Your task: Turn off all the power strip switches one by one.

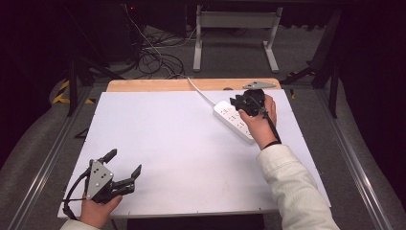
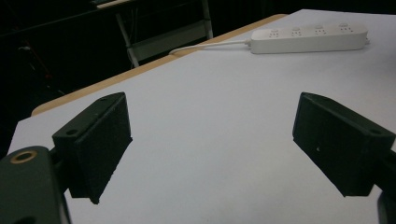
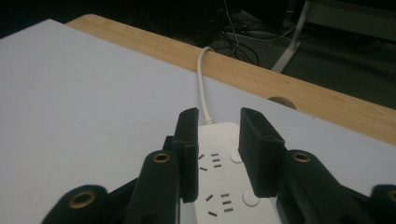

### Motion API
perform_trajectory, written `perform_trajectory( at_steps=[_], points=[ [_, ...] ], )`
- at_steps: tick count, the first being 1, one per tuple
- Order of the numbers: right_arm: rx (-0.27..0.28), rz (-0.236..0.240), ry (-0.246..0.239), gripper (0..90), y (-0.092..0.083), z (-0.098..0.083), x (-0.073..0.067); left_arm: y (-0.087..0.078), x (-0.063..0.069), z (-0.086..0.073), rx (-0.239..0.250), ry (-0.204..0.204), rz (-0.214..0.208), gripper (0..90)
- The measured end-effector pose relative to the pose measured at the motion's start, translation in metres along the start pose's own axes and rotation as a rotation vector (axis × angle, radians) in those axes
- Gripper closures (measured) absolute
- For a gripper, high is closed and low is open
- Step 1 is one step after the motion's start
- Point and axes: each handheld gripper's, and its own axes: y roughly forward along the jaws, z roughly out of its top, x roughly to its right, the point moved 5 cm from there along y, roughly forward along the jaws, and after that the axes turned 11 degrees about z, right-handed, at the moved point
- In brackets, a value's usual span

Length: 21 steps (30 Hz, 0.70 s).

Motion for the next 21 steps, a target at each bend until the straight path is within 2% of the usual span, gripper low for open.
perform_trajectory(
  at_steps=[9,11,14,15,21],
  points=[
    [0.064,0.067,-0.044,48.2,-0.026,0.007,-0.019,-0.001,0.0,0.001,0.002,0.002,0.002,12.2],
    [0.068,0.069,-0.063,45.5,-0.033,0.006,-0.022,-0.001,0.0,0.001,0.003,0.005,0.002,12.2],
    [0.093,0.103,-0.103,41.5,-0.044,0.005,-0.03,-0.002,0.001,0.001,0.002,0.001,0.001,12.1],
    [0.106,0.114,-0.118,40.9,-0.049,0.004,-0.033,-0.002,0.001,0.001,0.002,-0.001,0.001,12.1],
    [0.139,0.166,-0.127,40.9,-0.071,-0.006,-0.047,-0.004,0.0,0.003,0.009,-0.007,0.004,12.0]
  ],
)
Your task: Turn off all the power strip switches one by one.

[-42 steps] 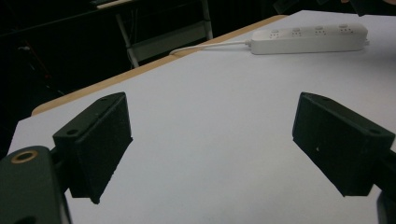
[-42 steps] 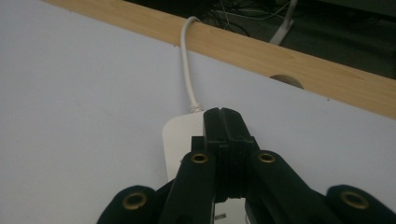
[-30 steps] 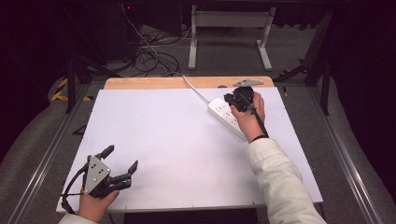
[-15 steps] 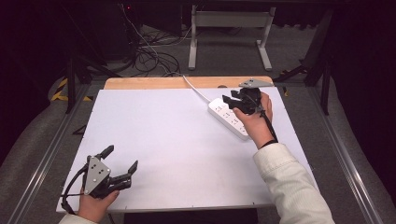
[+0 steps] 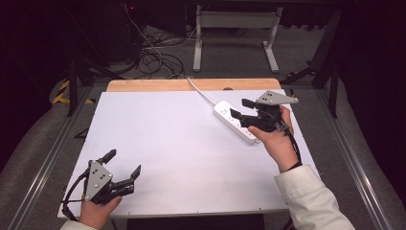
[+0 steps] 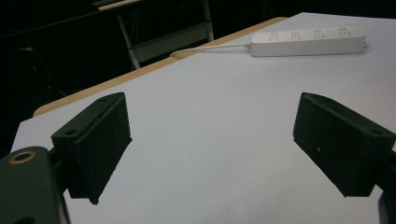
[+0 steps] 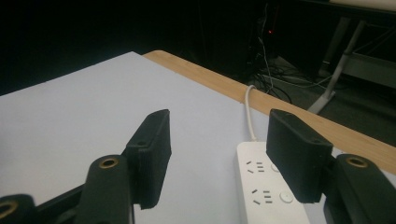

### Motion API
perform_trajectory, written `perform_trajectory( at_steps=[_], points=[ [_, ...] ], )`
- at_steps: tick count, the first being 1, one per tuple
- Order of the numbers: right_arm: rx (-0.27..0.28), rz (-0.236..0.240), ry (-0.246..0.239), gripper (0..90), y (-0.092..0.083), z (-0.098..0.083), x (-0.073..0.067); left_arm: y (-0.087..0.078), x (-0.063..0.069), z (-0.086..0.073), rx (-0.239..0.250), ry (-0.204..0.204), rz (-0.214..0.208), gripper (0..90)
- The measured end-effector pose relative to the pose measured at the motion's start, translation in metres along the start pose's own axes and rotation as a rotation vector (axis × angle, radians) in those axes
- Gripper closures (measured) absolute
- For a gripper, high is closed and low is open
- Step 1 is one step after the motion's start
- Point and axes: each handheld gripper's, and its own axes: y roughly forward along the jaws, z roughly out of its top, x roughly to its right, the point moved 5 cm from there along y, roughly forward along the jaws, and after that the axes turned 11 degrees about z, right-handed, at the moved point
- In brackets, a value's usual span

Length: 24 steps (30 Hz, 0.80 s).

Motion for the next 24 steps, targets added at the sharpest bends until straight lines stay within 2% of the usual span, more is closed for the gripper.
perform_trajectory(
  at_steps=[1,2,5,10,15,18,20,24],
  points=[
    [-0.013,-0.002,0.037,41.0,-0.005,-0.003,-0.003,-0.001,0.0,0.0,-0.001,-0.001,0.0,12.0],
    [-0.022,0.0,0.045,40.8,-0.009,-0.006,-0.006,-0.002,0.001,0.0,-0.001,-0.002,-0.005,12.0],
    [-0.003,0.033,0.011,40.2,-0.018,-0.009,-0.013,-0.004,0.002,0.0,0.001,0.003,-0.002,11.8],
    [0.028,0.08,-0.021,30.4,-0.032,-0.02,-0.027,-0.005,0.004,0.0,-0.009,0.005,-0.008,11.5],
    [0.038,0.106,0.004,18.3,-0.043,-0.035,-0.036,-0.007,0.005,-0.001,-0.012,0.002,-0.011,11.5],
    [0.063,0.126,0.018,13.5,-0.049,-0.043,-0.038,-0.007,0.006,-0.001,-0.016,0.0,-0.014,11.5],
    [0.064,0.147,0.028,12.5,-0.053,-0.05,-0.041,-0.007,0.006,-0.001,-0.016,0.002,-0.014,11.5],
    [0.06,0.182,0.013,10.9,-0.058,-0.066,-0.046,-0.008,0.006,-0.002,-0.02,0.0,-0.016,11.5]
  ],
)
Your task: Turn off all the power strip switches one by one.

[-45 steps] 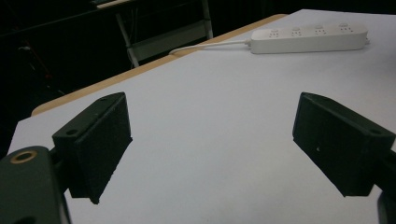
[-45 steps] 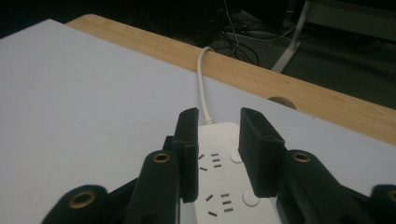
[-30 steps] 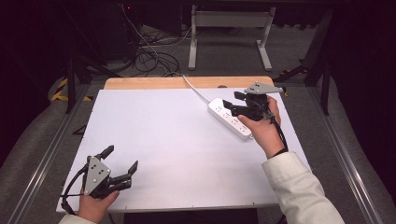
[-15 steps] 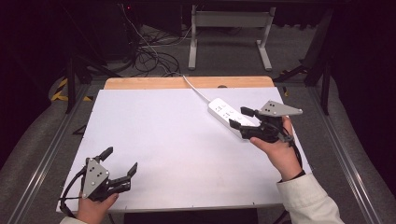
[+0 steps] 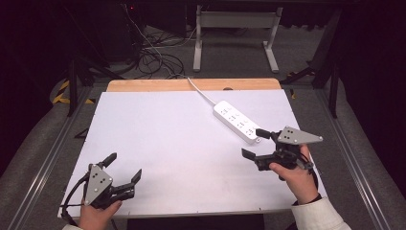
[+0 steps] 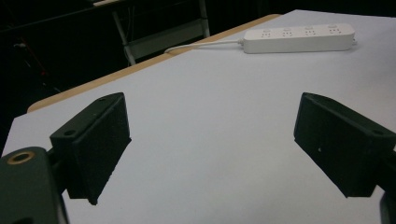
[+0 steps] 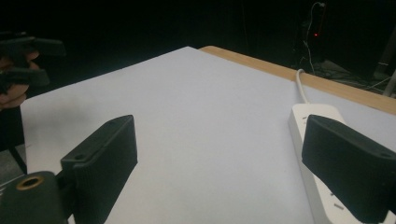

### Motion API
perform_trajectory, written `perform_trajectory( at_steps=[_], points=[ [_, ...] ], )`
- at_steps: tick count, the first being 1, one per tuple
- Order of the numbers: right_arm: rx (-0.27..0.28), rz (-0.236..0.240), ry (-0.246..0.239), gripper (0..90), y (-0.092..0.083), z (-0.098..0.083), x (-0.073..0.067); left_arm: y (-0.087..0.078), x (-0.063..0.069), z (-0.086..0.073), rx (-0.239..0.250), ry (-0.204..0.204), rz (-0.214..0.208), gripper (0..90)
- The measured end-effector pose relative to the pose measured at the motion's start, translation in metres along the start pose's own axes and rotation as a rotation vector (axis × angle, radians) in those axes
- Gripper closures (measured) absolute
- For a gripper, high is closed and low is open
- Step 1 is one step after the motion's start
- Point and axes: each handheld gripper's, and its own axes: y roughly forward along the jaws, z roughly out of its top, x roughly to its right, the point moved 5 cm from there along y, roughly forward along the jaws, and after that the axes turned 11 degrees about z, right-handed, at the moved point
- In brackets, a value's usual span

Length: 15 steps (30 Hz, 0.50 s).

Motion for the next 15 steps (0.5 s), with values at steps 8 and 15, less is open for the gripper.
perform_trajectory(
  at_steps=[8,15],
  points=[
    [-0.018,0.024,-0.024,12.2,-0.004,-0.033,-0.002,-0.001,0.001,-0.001,-0.006,0.001,-0.006,11.5],
    [-0.067,0.041,-0.032,9.9,-0.001,-0.058,-0.006,-0.001,0.001,-0.001,-0.012,-0.009,-0.015,11.6]
  ],
)
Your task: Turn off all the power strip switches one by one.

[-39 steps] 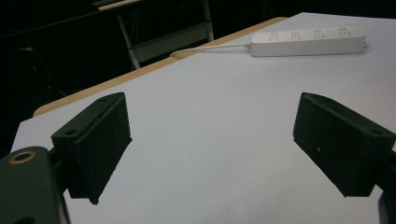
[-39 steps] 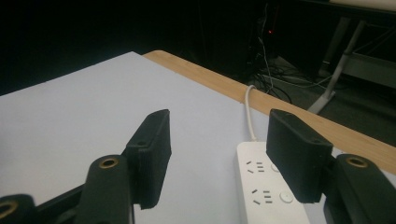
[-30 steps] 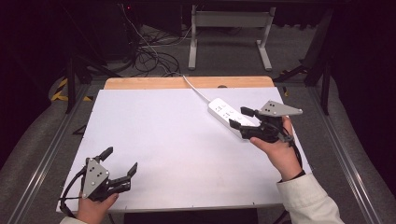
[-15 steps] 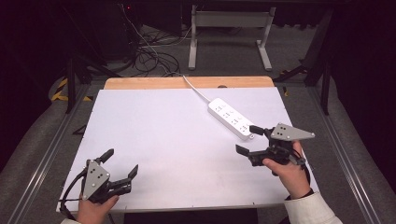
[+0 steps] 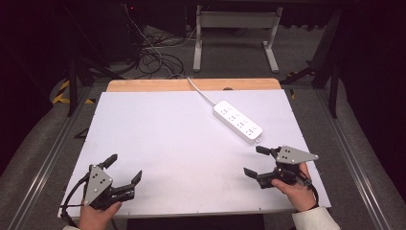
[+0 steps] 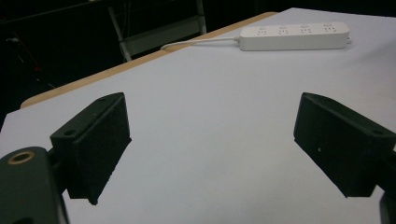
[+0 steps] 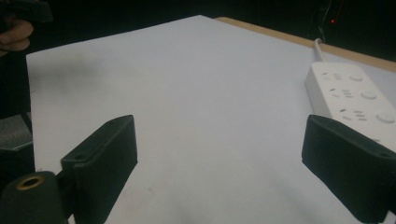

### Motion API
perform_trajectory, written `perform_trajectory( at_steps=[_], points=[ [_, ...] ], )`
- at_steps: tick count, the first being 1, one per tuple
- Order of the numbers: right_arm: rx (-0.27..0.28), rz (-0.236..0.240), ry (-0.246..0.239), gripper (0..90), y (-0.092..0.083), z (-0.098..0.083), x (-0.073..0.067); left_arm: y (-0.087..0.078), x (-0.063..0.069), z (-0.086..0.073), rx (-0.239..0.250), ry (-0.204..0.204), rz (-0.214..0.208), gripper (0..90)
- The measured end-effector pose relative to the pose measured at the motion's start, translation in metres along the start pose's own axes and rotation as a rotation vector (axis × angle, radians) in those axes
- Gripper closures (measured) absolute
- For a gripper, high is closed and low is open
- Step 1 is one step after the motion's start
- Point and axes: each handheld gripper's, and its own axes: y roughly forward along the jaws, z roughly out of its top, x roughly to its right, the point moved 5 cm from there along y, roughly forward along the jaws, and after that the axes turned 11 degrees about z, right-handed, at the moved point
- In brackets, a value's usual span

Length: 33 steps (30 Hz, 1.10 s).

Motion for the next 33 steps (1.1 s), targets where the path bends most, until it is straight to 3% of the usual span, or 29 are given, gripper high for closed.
perform_trajectory(
  at_steps=[5,12,23,33],
  points=[
    [-0.026,0.002,-0.005,6.5,0.002,-0.017,-0.004,0.001,0.0,-0.002,-0.007,0.017,-0.002,11.6],
    [-0.07,-0.011,0.039,8.6,0.009,-0.038,-0.006,0.003,0.003,-0.005,-0.017,0.067,-0.006,11.3],
    [-0.081,-0.046,-0.003,8.6,0.009,-0.032,-0.005,0.009,0.001,-0.006,-0.038,-0.015,-0.053,8.6],
    [-0.049,-0.038,-0.045,7.5,0.004,-0.027,-0.008,0.008,0.002,-0.006,-0.007,0.038,-0.032,8.7]
  ],
)
